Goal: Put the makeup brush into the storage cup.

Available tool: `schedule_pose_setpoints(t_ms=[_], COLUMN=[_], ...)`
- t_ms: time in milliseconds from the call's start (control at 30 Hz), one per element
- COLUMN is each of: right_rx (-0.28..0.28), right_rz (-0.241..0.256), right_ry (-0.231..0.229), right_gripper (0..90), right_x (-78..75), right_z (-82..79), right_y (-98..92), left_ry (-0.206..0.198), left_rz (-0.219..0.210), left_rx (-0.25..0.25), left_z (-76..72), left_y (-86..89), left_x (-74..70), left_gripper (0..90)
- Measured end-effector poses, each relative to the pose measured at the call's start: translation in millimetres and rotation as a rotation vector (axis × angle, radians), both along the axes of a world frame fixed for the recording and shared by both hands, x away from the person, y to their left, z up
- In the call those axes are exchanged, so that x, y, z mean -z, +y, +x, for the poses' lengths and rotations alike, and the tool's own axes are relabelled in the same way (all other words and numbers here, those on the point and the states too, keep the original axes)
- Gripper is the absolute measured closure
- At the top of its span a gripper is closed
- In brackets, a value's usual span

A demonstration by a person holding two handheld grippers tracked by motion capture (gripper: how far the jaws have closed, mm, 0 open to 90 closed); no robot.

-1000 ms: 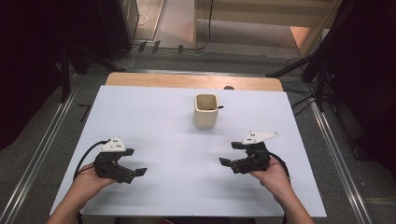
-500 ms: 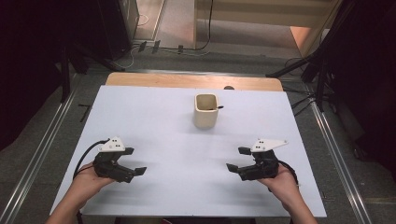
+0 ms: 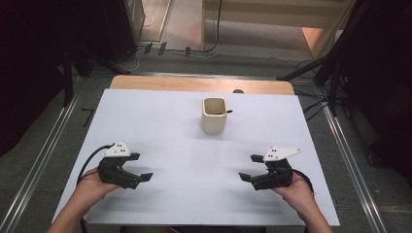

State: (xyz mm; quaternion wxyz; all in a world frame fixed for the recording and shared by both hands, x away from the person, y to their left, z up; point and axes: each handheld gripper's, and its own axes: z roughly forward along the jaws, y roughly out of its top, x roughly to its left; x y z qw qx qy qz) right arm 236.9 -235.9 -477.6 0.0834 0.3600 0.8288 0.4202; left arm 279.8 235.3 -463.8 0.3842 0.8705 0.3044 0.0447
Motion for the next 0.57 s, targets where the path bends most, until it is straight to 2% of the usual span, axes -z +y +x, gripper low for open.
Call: schedule_pose_setpoints(t_ms=[100,200,567], right_rx=[0.008,0.012,0.015], right_rz=[-0.003,0.021,0.010], right_ry=[0.007,0.016,0.024], right_gripper=[20.2,20.3,19.9], right_x=[1.9,3.0,3.9], right_z=[1.5,2.4,2.7], right_y=[-1.8,-3.2,-3.1], left_ry=[0.001,0.001,0.004], left_rz=[-0.002,-0.002,0.003], left_rx=[0.000,0.000,0.000], left_z=[0.4,0.5,1.1], left_y=[-0.1,-0.1,1.1], left_x=[0.7,1.1,0.9], left_gripper=[9.4,9.4,9.4])
